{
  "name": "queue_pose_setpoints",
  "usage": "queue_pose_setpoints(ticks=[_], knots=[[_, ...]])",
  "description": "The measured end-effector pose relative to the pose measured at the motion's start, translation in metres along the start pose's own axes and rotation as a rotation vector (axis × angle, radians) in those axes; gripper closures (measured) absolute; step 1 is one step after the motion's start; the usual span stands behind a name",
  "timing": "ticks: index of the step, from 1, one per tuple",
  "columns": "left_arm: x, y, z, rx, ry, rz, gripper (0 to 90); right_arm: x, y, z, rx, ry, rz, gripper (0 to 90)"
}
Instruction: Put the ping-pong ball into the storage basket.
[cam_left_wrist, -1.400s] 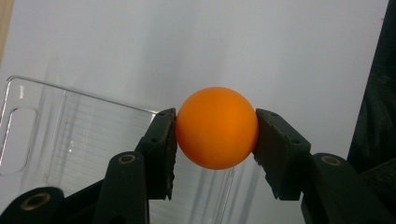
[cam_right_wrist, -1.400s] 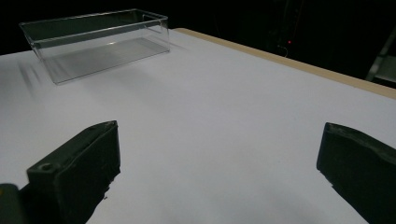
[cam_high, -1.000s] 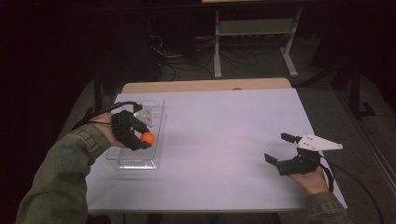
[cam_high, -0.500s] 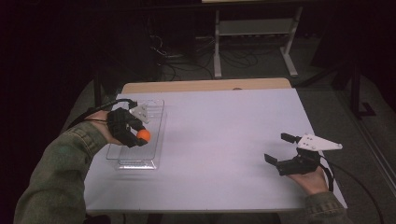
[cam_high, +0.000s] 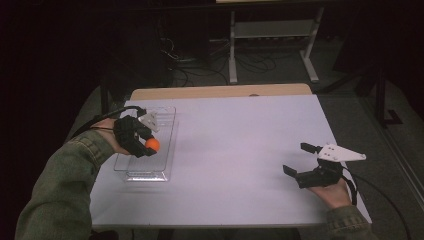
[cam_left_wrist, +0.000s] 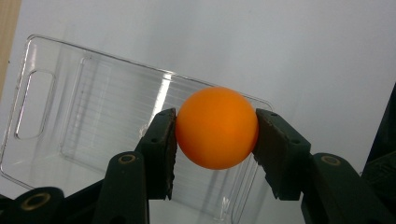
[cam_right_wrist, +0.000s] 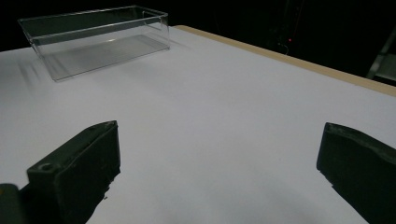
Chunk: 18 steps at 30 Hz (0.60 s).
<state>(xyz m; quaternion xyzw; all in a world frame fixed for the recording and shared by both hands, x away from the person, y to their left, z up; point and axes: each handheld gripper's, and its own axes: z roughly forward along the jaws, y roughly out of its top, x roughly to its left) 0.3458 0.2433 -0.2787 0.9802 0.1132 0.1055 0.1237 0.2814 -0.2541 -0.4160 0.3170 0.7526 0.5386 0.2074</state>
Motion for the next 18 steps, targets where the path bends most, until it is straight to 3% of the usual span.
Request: queue_pose_setpoints(ticks=[18], knots=[[0.001,-0.003,0.017,0.021,-0.020,0.001,50.3,0.000,0.000,0.001,0.007,-0.001,-0.004,0.0]])
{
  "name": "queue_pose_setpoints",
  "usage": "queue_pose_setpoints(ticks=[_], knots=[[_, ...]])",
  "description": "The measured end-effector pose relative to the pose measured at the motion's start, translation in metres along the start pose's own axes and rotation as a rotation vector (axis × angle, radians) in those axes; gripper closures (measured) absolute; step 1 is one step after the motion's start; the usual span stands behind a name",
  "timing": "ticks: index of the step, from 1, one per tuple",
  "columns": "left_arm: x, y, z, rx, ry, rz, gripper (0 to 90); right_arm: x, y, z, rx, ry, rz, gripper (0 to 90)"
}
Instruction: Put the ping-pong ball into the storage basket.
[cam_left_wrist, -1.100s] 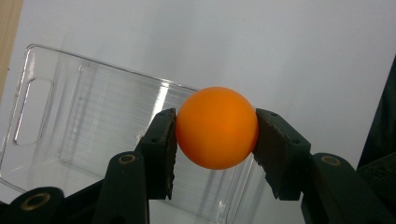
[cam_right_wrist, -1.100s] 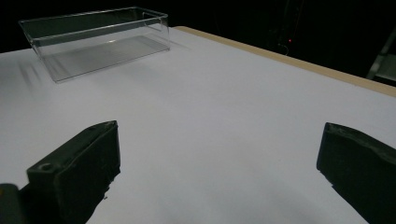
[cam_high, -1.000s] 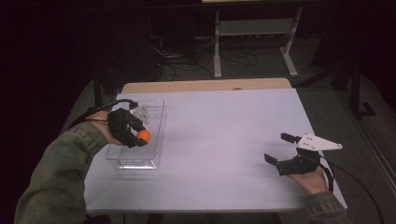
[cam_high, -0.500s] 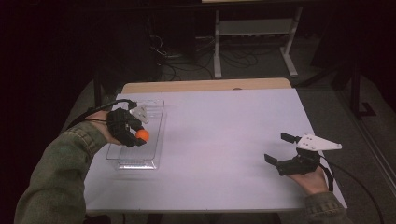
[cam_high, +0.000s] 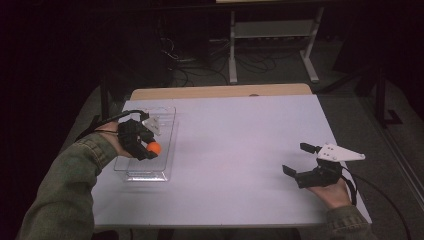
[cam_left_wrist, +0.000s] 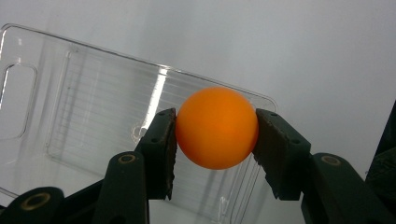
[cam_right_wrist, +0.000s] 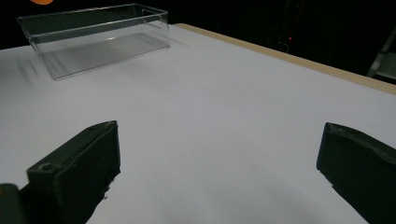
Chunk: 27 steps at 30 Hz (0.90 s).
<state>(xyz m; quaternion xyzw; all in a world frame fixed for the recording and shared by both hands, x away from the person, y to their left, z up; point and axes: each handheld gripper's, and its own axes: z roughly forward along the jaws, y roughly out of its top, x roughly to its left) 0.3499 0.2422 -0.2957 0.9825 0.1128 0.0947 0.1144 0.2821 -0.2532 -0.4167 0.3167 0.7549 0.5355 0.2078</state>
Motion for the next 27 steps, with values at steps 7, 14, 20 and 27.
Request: queue_pose_setpoints(ticks=[7,14,20,27], knots=[[0.000,-0.002,0.006,-0.008,-0.005,0.002,50.2,0.000,0.000,0.000,0.004,0.001,0.002,0.0],[0.001,-0.003,0.013,0.009,-0.009,-0.003,50.2,0.000,-0.001,0.001,0.008,0.003,-0.002,0.0],[0.000,-0.004,0.018,0.014,-0.014,0.004,50.2,0.000,-0.001,0.001,0.009,0.002,-0.002,0.0],[-0.001,-0.003,0.031,0.024,-0.036,0.002,50.2,0.000,-0.001,0.001,0.012,0.003,-0.001,0.0]])
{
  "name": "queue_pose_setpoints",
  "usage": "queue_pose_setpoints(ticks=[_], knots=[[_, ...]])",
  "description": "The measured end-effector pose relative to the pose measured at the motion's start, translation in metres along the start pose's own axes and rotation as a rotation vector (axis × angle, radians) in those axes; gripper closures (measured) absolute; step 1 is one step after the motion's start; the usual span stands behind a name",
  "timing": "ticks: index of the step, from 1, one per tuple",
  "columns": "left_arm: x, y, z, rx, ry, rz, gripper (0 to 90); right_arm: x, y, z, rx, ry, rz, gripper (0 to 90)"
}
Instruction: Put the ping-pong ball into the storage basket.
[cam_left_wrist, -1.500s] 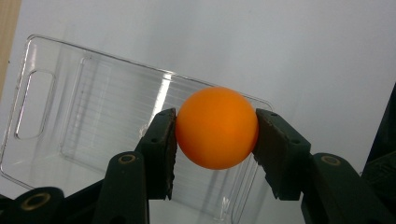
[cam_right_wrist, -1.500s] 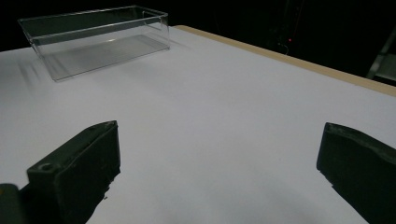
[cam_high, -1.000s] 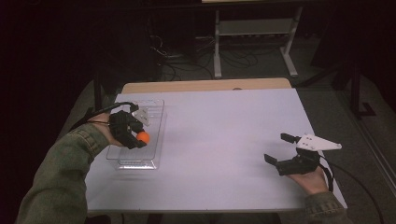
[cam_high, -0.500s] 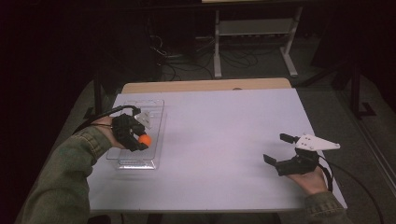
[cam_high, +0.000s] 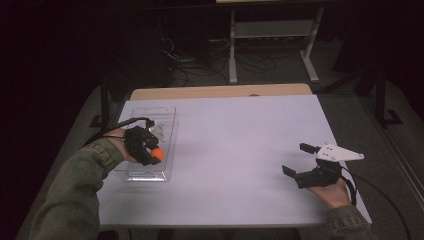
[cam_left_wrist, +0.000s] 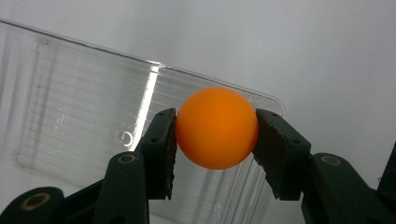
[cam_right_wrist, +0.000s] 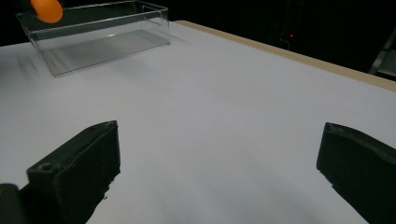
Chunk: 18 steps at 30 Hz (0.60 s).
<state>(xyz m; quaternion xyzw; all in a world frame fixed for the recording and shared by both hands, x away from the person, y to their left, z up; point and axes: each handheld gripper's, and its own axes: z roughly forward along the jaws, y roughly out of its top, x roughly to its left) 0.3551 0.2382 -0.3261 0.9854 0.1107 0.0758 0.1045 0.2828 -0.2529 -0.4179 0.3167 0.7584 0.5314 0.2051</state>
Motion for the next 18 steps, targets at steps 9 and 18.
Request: queue_pose_setpoints(ticks=[9,18], knots=[[0.001,-0.003,0.008,0.007,-0.011,-0.015,50.2,-0.001,-0.001,-0.001,-0.004,-0.003,0.003,0.0],[0.000,-0.005,0.013,0.008,-0.017,-0.011,50.2,-0.001,-0.001,0.000,-0.001,-0.003,0.003,0.0]])
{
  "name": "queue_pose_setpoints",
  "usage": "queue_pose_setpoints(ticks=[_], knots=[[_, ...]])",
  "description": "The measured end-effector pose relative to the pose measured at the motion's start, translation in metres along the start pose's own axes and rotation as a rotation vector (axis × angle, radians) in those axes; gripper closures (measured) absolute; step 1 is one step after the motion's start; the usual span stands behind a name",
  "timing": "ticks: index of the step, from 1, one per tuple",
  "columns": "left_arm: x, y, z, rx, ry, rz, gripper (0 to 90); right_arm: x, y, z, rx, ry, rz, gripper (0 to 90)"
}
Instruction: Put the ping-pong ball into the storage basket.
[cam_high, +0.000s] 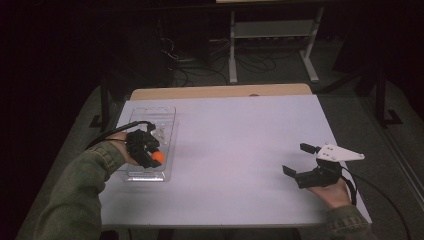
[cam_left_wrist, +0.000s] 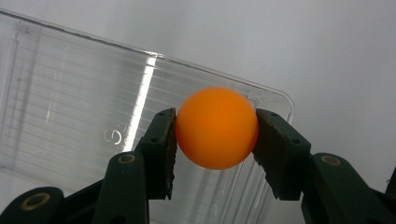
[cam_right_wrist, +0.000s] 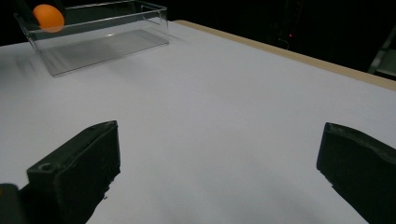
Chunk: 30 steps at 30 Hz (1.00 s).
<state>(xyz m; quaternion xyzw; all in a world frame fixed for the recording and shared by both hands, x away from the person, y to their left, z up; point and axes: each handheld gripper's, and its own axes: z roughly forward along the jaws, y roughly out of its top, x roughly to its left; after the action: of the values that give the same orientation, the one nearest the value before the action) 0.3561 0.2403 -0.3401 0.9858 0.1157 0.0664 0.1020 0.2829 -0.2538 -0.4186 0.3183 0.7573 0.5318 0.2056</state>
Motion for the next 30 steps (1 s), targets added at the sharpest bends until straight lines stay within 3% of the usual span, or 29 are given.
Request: queue_pose_setpoints(ticks=[20,30], knots=[[0.002,0.005,0.017,0.037,-0.008,0.009,50.2,0.000,0.000,-0.001,-0.002,-0.003,0.000,0.0],[0.004,-0.003,0.024,0.019,-0.023,-0.024,50.3,-0.001,0.000,-0.001,0.000,-0.003,0.000,0.0]])
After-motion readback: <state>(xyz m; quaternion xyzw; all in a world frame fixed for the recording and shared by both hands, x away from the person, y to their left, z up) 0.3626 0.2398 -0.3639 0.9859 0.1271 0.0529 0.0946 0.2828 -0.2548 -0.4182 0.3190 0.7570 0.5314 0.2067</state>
